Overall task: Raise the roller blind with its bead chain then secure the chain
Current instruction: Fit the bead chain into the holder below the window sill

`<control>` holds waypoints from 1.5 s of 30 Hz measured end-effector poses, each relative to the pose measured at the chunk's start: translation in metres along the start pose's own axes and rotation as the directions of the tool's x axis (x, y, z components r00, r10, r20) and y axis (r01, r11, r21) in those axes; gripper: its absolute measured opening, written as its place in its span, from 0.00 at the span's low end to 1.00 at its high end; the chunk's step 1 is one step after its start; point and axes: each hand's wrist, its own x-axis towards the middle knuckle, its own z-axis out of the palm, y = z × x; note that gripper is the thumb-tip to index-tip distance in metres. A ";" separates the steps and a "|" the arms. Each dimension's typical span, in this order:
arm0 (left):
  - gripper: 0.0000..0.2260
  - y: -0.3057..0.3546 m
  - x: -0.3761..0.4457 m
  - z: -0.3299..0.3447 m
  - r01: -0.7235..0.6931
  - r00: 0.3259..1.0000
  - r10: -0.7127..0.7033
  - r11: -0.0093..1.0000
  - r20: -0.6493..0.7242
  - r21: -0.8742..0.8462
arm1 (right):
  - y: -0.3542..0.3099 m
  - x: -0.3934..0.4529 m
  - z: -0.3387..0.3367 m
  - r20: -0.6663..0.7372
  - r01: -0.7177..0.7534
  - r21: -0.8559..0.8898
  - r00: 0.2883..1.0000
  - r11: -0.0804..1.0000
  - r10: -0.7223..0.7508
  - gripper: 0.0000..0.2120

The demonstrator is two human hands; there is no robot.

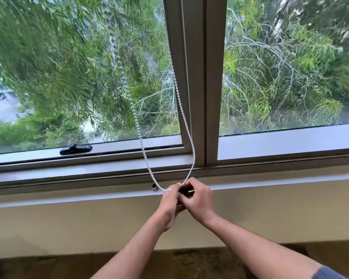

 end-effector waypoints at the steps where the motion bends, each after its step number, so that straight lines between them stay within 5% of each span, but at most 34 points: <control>1: 0.18 0.002 0.000 0.002 -0.018 1.000 0.018 1.000 0.004 -0.001 | -0.002 0.001 0.000 0.011 -0.018 0.016 1.000 1.000 0.018 0.11; 5: 0.21 0.005 0.005 0.005 -0.086 0.996 0.085 0.995 0.021 0.056 | -0.008 0.008 -0.007 0.097 -0.113 0.201 0.991 0.973 0.095 0.10; 10: 0.10 0.013 0.004 0.004 -0.068 0.996 0.071 0.995 -0.045 0.072 | -0.020 0.019 -0.014 0.189 -0.287 0.483 0.957 0.827 0.221 0.07; 18: 0.12 0.028 -0.006 0.006 -0.191 0.975 0.182 0.979 0.125 0.067 | -0.027 0.028 -0.018 0.210 -0.363 0.493 0.932 0.791 0.297 0.11; 23: 0.15 0.035 -0.005 0.000 -0.178 0.980 0.187 0.978 0.075 -0.106 | -0.030 0.032 -0.018 0.233 -0.377 0.503 0.926 0.777 0.299 0.13; 28: 0.16 0.036 -0.004 -0.003 -0.190 0.978 0.197 0.977 0.066 -0.100 | -0.029 0.032 -0.017 0.272 -0.397 0.553 0.917 0.732 0.292 0.13; 37: 0.19 0.037 -0.005 -0.008 -0.236 0.966 0.240 0.970 0.095 -0.052 | -0.026 0.039 -0.013 0.416 -0.599 0.611 0.800 0.518 0.434 0.06; 45: 0.17 0.042 -0.004 -0.003 -0.256 0.957 0.271 0.957 0.105 -0.134 | -0.028 0.045 -0.002 0.534 -0.655 0.666 0.753 0.356 0.385 0.06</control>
